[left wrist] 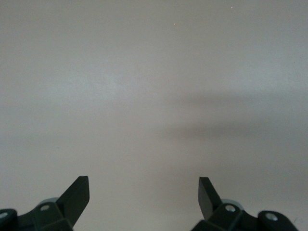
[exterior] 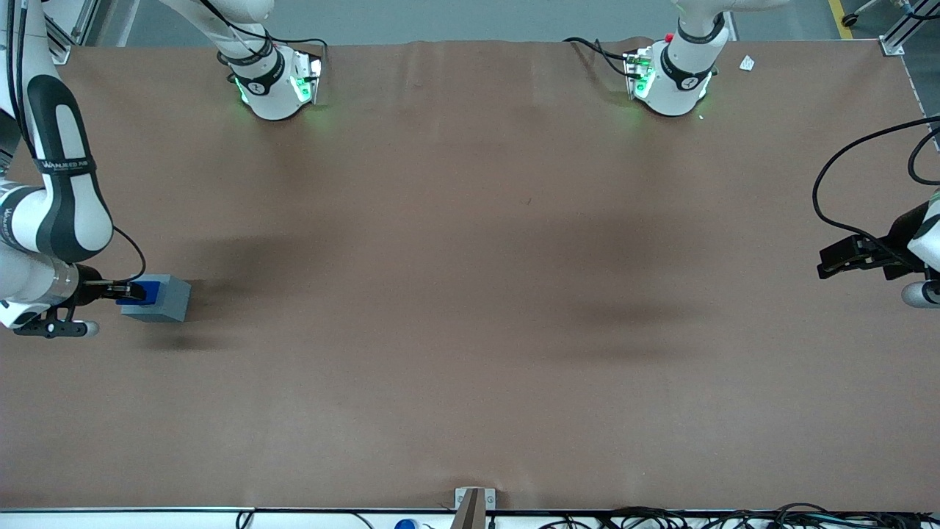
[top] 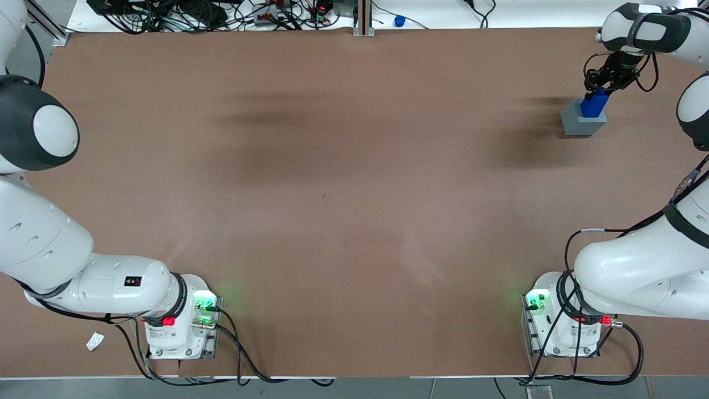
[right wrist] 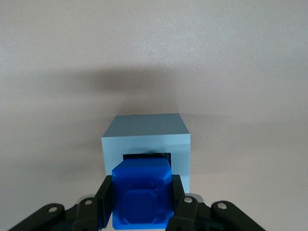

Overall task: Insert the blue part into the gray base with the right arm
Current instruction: 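Open the right gripper to release the seated blue block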

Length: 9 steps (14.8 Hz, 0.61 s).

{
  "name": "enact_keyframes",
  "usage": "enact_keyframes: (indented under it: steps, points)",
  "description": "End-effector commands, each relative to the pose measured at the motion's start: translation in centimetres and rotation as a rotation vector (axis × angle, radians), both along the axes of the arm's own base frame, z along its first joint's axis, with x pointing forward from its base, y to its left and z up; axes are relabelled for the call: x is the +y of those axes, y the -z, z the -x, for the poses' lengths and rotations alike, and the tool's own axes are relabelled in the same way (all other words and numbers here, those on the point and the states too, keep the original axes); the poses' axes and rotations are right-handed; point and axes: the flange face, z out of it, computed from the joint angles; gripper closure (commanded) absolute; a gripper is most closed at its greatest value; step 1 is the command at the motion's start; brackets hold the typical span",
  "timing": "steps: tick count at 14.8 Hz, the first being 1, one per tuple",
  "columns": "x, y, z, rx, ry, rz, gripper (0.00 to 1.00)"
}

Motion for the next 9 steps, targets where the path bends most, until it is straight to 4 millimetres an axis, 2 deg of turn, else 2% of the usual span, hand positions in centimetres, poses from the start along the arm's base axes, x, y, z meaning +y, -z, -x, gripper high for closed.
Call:
enact_keyframes:
  steps: [1,9]
  points:
    - [0.0,1.7,0.1,0.010,-0.004,-0.013,0.88]
    - [0.0,-1.5,-0.3,-0.040,-0.006,0.001,0.89]
